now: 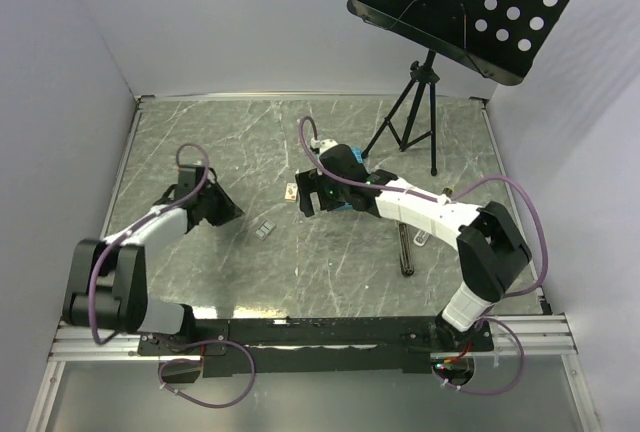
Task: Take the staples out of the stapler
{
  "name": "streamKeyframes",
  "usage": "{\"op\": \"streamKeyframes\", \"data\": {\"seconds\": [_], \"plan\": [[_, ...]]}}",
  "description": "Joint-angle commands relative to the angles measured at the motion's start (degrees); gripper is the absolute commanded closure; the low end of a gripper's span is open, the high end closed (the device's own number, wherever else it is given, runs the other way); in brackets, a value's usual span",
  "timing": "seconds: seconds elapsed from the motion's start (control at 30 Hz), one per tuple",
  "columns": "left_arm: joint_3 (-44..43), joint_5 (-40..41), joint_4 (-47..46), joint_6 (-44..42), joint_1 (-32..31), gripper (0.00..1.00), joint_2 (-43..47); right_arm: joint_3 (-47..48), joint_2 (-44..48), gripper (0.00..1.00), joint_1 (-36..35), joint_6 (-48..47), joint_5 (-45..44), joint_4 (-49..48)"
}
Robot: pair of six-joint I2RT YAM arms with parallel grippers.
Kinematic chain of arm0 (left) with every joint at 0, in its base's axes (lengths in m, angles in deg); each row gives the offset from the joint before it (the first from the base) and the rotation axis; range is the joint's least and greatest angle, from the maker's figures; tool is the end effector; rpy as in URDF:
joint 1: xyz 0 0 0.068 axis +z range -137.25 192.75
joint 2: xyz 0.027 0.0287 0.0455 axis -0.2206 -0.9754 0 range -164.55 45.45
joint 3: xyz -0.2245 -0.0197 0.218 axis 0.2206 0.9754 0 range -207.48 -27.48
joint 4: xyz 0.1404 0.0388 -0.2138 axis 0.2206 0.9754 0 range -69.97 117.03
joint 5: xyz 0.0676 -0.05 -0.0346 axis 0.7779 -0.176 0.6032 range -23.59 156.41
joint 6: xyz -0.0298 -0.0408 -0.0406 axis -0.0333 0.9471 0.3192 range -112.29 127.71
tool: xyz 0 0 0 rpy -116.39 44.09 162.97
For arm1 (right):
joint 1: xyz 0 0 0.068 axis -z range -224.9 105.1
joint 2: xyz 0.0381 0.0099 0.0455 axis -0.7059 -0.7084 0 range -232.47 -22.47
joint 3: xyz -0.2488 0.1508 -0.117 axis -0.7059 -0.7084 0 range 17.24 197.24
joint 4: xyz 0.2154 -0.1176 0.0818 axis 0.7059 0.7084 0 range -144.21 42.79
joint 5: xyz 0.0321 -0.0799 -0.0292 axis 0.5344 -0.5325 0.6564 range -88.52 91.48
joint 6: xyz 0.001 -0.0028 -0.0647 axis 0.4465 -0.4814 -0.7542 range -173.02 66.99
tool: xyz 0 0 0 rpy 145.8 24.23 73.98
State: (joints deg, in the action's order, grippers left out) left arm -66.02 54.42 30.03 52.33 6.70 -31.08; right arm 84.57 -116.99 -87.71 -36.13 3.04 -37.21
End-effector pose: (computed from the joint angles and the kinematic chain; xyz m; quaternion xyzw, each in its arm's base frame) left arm 0.2566 -0.0375 0.2175 -0.2714 0.8887 -0.2406 0.2805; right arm 0.2750 0.2566 0.2745 -0.2118 0.8964 0.2046 0.3313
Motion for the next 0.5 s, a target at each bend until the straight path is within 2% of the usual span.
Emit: {"op": "streamKeyframes", "data": {"seconds": [0.0, 0.47], "plan": [[-2.7, -2.3, -3.4, -1.2, -4.1, 0.92, -6.2, -1.9, 4.5, 0.00, 0.4, -0.7, -1.5, -2.9], [-1.6, -4.3, -6.7, 0.6, -10.0, 0.93, -11.1, -3.2, 5.7, 0.00, 1.8, 0.3, -3.2, -2.8]]}}
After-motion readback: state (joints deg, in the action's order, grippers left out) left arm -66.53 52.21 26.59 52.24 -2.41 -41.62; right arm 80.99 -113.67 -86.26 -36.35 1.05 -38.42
